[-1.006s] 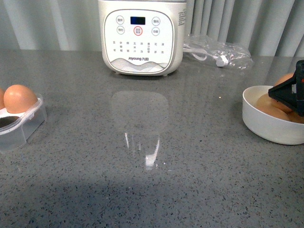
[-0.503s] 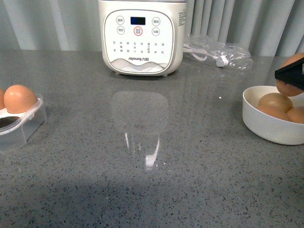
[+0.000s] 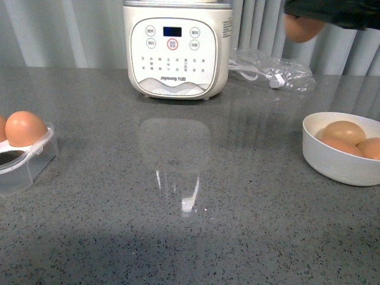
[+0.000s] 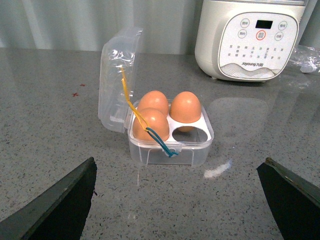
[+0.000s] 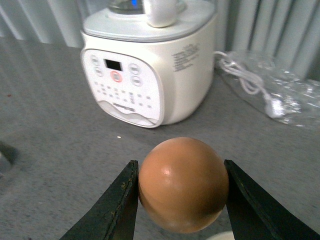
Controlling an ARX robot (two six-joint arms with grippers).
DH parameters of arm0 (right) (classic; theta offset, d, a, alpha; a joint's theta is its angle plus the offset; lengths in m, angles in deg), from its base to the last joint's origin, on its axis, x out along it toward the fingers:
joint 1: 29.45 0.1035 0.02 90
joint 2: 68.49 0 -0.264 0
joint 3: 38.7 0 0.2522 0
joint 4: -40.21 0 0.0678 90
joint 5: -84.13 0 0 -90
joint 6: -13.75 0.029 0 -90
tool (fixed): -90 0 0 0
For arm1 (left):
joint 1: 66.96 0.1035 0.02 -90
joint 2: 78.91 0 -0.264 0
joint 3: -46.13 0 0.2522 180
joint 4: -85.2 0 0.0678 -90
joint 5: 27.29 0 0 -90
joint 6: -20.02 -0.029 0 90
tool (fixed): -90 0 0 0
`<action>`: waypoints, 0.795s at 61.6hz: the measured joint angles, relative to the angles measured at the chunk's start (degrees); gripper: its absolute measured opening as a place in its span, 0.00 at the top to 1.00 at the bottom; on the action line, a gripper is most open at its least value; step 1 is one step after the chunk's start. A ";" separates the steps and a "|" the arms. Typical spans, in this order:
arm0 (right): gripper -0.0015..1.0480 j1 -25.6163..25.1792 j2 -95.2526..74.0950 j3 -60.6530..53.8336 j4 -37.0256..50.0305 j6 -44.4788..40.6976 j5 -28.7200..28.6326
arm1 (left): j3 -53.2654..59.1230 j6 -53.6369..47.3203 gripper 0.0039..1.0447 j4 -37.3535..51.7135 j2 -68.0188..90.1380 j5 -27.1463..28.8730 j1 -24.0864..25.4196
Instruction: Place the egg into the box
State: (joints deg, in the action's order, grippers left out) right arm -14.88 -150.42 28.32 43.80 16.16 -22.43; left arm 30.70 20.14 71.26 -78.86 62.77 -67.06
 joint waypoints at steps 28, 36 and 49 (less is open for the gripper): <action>0.59 18.69 -14.51 8.26 4.04 4.24 -8.07 | 0.00 0.00 0.06 0.00 -0.02 0.00 -0.02; 0.59 20.70 -17.29 10.71 3.72 3.45 -10.01 | 0.00 0.00 0.06 0.00 -0.02 0.00 -0.02; 0.60 21.22 -21.66 15.89 0.52 1.53 -10.51 | 0.00 0.00 0.06 0.00 -0.02 0.00 -0.02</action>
State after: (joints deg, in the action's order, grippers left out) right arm 6.34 -172.08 44.21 44.32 17.69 -32.94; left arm 30.70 20.14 71.26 -78.88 62.77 -67.08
